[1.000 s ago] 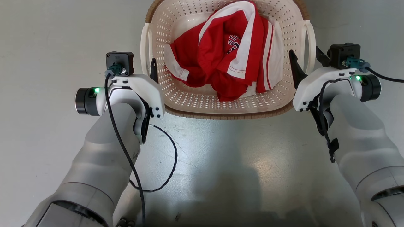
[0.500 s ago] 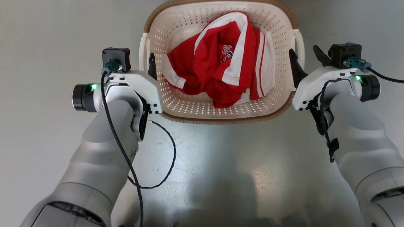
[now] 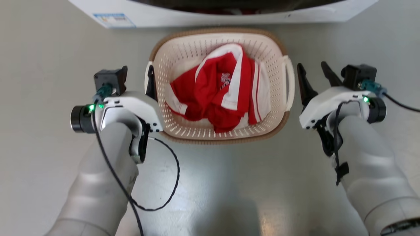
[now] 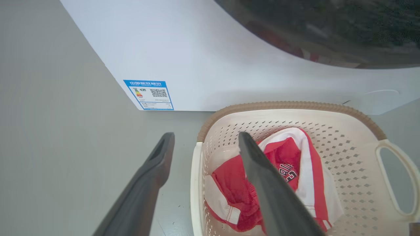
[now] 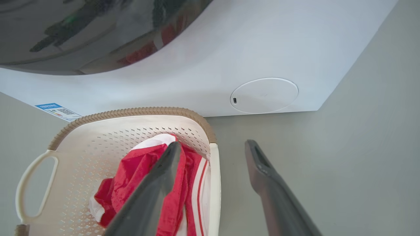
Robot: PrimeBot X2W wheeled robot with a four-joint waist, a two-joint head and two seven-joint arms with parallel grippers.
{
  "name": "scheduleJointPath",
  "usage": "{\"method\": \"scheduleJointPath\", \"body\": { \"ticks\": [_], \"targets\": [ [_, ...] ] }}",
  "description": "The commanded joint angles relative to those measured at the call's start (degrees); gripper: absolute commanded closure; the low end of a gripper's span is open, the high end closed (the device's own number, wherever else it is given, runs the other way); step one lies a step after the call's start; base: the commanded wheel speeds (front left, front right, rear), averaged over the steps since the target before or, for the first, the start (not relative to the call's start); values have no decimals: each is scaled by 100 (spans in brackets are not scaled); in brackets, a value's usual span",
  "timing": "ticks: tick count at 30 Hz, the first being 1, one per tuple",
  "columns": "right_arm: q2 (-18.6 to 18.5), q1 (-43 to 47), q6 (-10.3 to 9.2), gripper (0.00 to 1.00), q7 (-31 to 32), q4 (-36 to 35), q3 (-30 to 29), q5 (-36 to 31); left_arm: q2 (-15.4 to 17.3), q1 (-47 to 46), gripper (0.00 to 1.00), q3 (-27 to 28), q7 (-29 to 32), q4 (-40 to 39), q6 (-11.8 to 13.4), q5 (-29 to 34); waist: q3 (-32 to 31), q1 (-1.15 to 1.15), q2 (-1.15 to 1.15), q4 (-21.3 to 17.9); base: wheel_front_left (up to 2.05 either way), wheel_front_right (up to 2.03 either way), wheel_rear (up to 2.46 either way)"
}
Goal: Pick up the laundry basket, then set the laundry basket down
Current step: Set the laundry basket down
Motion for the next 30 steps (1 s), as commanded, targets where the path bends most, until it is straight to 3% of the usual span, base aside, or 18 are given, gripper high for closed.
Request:
{"method": "scheduleJointPath", "body": {
  "ticks": [1, 9, 22, 30],
  "targets": [
    [137, 334, 36, 0, -61, -214, 129, 59, 213, 293, 0, 249, -36, -300, 47, 150, -284, 0, 0, -77, 0, 0, 0],
    [137, 1237, 36, 0, -61, -1251, 51, 91, 243, 1530, 0, 942, -36, -1684, -37, 799, -1155, 0, 0, -218, 0, 0, 0],
    [137, 3191, 36, 0, -61, -2802, -85, 384, 27, 3516, 0, 1569, -36, -3454, -447, 1500, -2735, 0, 0, -318, 0, 0, 0],
    [137, 4171, 36, 0, -61, -3602, -118, 355, -65, 4553, 0, 1786, -36, -4180, -417, 1666, -3432, 0, 0, -435, 0, 0, 0]
  ]
}}
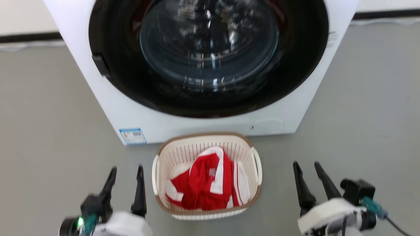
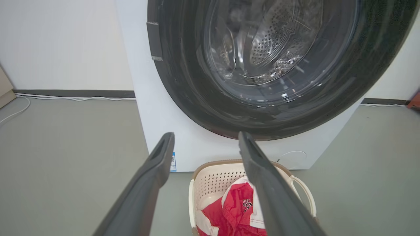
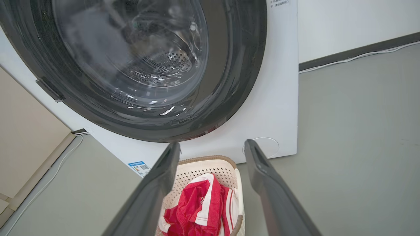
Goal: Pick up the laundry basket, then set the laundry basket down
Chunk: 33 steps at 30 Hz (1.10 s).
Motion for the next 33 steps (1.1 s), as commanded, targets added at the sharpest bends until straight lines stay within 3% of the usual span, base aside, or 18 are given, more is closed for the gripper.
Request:
{"method": "scheduleJointPath", "body": {
  "ticks": [1, 13, 33],
  "targets": [
    [21, 165, 36, 0, -60, -267, 117, -44, 2, 155, 0, 208, -36, -281, 15, 34, -328, 0, 0, -92, 0, 0, 0],
    [21, 864, 36, 0, -60, -852, -126, -195, -40, 1005, 0, 57, -36, -888, 137, -19, -770, 0, 0, -42, 0, 0, 0],
    [21, 1154, 36, 0, -60, -1304, -404, -246, -44, 1203, 0, 120, -36, -984, 229, -79, -876, 0, 0, 20, 0, 0, 0]
  ]
}}
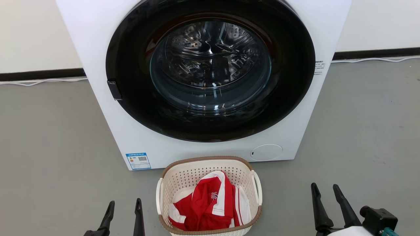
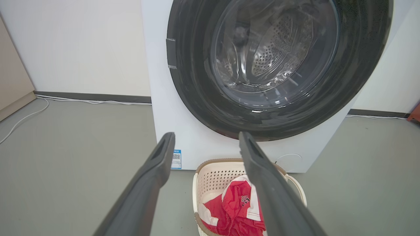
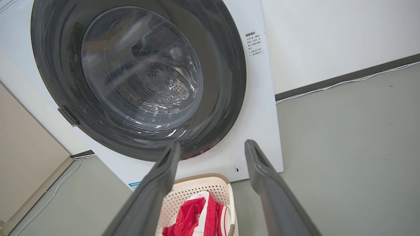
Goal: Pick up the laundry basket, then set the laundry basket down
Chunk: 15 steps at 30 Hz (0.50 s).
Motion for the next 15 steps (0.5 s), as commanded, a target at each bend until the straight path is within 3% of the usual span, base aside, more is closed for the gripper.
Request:
{"method": "scheduleJointPath", "body": {
  "ticks": [1, 7, 8, 15],
  "targets": [
    [-16, -126, 37, 0, -61, -187, 117, -51, -20, -140, 0, 209, -36, -169, 15, -19, 16, 0, -1, -6, 0, 0, 0],
    [-16, -151, 37, 0, -61, -183, 66, -65, -21, -157, 0, 255, -36, -186, 27, 20, 39, 0, -1, -5, 0, 0, 0],
    [1, 4, -1, 100, 0, 5, -41, -6, 0, 2, 100, 66, 0, 9, -1, -1, 39, 0, -1, -5, 0, 0, 0],
    [11, 64, -3, 100, 68, 226, -39, 203, -3, 21, 100, 51, 43, 288, -31, -240, 41, 2, -1, -4, 0, 0, 0]
  ]
}}
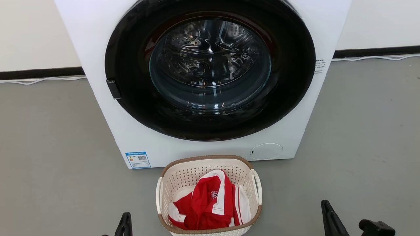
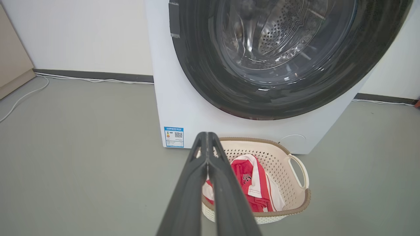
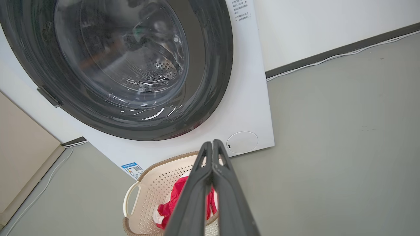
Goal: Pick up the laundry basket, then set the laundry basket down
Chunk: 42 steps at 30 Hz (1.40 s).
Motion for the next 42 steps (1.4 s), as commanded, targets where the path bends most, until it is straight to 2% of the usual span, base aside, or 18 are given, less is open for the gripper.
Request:
{"method": "scheduleJointPath", "body": {
  "ticks": [1, 4, 9, 42],
  "targets": [
    [-6, -130, 1, 100, 41, -139, -19, 112, 18, -56, 100, 26, 5, -135, -29, -141, -1, 3, 0, 0, 0, 0, 0],
    [-7, -146, 2, 100, 92, -163, -35, 289, 30, -93, 100, 42, 47, -125, -59, -350, -9, 13, 0, 1, 0, 0, 0],
    [-8, -182, 4, 100, 174, -187, -60, 583, 47, -167, 100, 66, 114, -90, -111, -695, 3, 1, 0, 2, 0, 0, 0],
    [-15, -432, 15, 100, 722, -367, -237, 2520, 120, -641, 100, 275, 588, 101, -461, -2923, 27, 0, 0, 11, 0, 0, 0]
  ]
}}
